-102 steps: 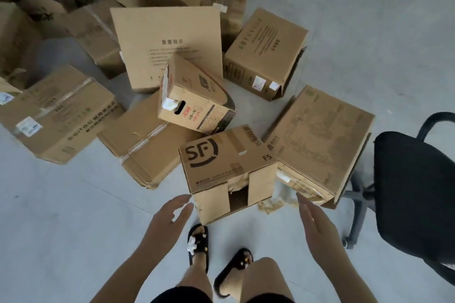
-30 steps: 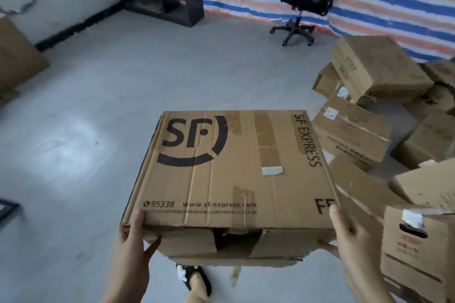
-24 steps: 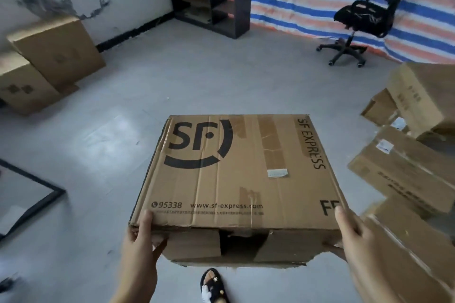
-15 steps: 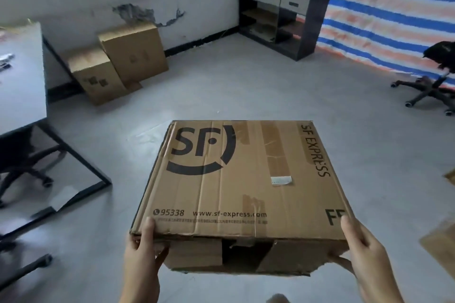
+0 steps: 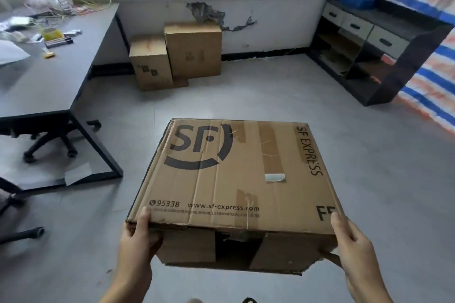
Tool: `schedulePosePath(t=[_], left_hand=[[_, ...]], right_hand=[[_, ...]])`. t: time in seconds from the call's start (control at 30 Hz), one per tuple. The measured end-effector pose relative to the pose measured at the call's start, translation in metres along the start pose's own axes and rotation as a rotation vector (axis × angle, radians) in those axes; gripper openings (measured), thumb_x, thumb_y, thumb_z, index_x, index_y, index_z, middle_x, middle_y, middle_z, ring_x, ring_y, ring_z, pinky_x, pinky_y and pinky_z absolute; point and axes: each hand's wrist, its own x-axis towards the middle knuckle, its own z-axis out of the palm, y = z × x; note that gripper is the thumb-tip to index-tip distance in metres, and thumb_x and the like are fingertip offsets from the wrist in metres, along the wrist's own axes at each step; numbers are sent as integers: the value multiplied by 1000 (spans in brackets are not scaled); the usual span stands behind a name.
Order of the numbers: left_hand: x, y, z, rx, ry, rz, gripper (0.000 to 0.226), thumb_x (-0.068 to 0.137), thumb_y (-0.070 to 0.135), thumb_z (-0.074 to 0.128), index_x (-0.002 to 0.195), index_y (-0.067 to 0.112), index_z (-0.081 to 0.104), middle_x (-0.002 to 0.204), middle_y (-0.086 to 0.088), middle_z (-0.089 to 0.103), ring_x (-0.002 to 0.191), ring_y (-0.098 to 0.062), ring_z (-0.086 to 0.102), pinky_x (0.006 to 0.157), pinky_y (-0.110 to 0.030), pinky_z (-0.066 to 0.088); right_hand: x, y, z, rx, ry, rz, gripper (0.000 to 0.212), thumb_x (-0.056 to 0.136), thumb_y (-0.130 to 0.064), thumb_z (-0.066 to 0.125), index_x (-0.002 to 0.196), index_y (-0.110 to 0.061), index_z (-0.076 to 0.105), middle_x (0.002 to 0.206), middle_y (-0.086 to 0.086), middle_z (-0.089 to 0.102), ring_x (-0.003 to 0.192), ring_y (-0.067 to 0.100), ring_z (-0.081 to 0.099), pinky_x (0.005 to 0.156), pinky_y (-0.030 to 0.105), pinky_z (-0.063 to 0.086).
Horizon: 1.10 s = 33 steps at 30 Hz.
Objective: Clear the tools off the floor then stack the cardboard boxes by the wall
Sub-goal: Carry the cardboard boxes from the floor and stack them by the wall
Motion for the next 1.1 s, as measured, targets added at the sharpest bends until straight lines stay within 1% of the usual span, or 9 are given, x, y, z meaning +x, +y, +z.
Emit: schedulePosePath(t=[0.1,0.23,0.4,0.5,0.6,0.67,0.83,1.0,1.1], left_hand=[[27,9,30,-36,62,15,16,96,31,48,105,18,51,93,5,58,83,-5,53,87,-44,45],[78,31,60,-72,125,46,8,97,30,48,91,25,52,93,6,58,83,-5,53,87,-45,44],[166,69,99,-106,147,69,11,97,29,47,89,25,54,94,4,60,81,-6,54,86,-44,44],[224,99,119,-121,149,74,9,97,29,47,96,23,53,94,5,60,82,-5,54,88,-45,44],[279,135,137,-112,144,80,16,97,30,47,108,19,50,95,6,60,84,-5,54,89,-45,45],[315,157,148,-106,143,83,11,97,30,47,100,21,51,95,3,60,83,-7,55,85,-43,46],[394,202,177,-93,161,89,9,96,32,48,91,25,51,94,2,61,83,-13,57,71,-35,47],[472,238,217,-73,160,97,10,97,31,46,91,25,51,94,5,59,84,-7,54,84,-42,46],[525,258,248,-89,171,105,11,98,31,45,93,23,50,95,4,58,84,-6,53,85,-43,45]], right_hand=[[48,-33,29,-10,-90,-44,36,95,-38,48,125,-20,56,104,5,63,93,24,57,76,34,50],[101,-71,87,-23,-173,-88,27,94,-39,48,114,-24,58,93,-4,64,84,19,60,69,40,55],[164,-112,176,-35,-207,-113,30,94,-40,48,115,-21,58,93,-7,62,88,20,59,79,51,55],[200,-142,230,-36,-205,-120,35,94,-40,48,120,-18,58,94,-3,63,90,24,58,79,49,55],[229,-176,284,-34,-218,-113,37,94,-39,49,122,-17,58,100,5,64,89,25,59,74,44,56],[247,-196,318,-34,-222,-125,35,95,-39,48,121,-18,59,97,3,65,85,22,60,71,42,56],[291,-235,392,-49,-233,-132,37,94,-41,48,120,-17,60,97,0,65,89,22,60,78,53,56],[352,-267,468,-58,-245,-122,42,94,-42,47,126,-15,57,109,9,62,98,30,57,82,54,54],[396,-290,517,-66,-263,-121,45,94,-44,47,126,-15,57,111,9,62,103,31,56,86,55,52]])
